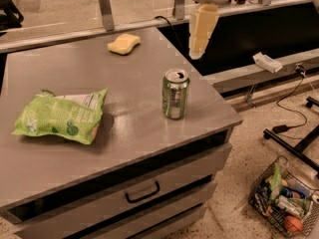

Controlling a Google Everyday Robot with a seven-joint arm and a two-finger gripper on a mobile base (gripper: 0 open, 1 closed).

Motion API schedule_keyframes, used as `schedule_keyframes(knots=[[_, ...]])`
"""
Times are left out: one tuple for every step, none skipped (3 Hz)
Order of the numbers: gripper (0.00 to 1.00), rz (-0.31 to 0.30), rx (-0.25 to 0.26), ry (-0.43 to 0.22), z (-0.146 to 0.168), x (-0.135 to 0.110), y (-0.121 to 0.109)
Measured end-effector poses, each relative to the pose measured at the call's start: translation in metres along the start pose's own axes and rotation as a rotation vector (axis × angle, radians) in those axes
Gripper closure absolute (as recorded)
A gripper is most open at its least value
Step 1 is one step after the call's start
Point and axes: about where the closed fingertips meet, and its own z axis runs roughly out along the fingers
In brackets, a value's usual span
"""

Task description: Move sponge near green rice chip bag

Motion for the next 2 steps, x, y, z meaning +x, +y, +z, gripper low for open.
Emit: schedule_keyframes(knots=[[0.00, -0.009, 0.033, -0.019, 0.012, 0.003, -0.023], [0.00, 0.014, 0.100, -0.053, 0.031, 0.009, -0.060]])
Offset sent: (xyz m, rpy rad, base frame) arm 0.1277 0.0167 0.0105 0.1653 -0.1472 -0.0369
